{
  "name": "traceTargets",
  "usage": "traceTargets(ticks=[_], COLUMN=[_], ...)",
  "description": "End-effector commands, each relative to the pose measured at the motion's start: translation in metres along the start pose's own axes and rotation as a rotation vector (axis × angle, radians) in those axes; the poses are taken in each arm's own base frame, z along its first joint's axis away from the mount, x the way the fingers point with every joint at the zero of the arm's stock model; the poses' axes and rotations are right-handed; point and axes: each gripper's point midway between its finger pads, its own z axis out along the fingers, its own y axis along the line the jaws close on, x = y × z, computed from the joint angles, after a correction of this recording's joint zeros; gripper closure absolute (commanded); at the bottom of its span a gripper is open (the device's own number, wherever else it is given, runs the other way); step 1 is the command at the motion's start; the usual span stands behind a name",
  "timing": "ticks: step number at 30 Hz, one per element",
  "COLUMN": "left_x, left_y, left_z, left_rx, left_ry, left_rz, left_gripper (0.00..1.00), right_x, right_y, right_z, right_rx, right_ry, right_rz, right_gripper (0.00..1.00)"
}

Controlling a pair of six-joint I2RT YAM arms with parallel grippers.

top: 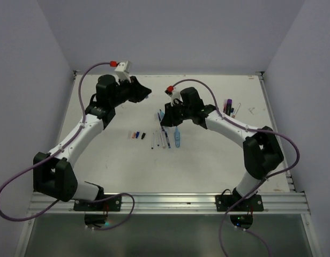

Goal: Open the pen caps

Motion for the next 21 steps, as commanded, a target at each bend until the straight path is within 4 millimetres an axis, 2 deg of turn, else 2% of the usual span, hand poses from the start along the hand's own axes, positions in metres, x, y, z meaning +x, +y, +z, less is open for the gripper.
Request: traceTargets(ticks=[1,2,3,4,6,9,15,16,21], left_x=[0.048,0.055,0.066,0.078,0.102,0.126,0.158,0.162,0.184], left_y=[0.044,0.049,0.057,0.067,0.084,0.101,0.125,0.128,0.137], left_z=[0.003,0.005,0.005,0.011,0.018,0.027,0.045,0.047,0.056], left_rx=[-0.177,-0.190,-0.223,-0.249,-0.298,-0.339,-0.384,-0.390,-0.388], left_ry=[0.209,0.233,0.270,0.312,0.391,0.463,0.531,0.541,0.574], left_rz=[-0.040,-0.047,-0.063,-0.081,-0.112,-0.150,-0.195,-0.205,-0.244], left_gripper=[0.95,0.95,0.94,0.94,0.93,0.93,0.91,0.91,0.87], right_x=[-0.020,-0.023,-0.012,-0.024,-0.021,-0.015,-0.013,-0.007,-0.001], right_y=[-0.036,-0.044,-0.056,-0.060,-0.077,-0.094,-0.116,-0.121,-0.130], right_z=[0.006,0.009,0.020,0.023,0.037,0.054,0.075,0.081,0.090], right_rx=[0.209,0.241,0.270,0.288,0.334,0.372,0.408,0.412,0.418], right_ry=[0.006,0.006,0.055,0.040,0.078,0.113,0.128,0.145,0.159], right_rz=[0.056,0.064,0.085,0.089,0.113,0.143,0.183,0.190,0.204], right_gripper=[1.00,1.00,1.00,1.00,1.00,1.00,1.00,1.00,1.00])
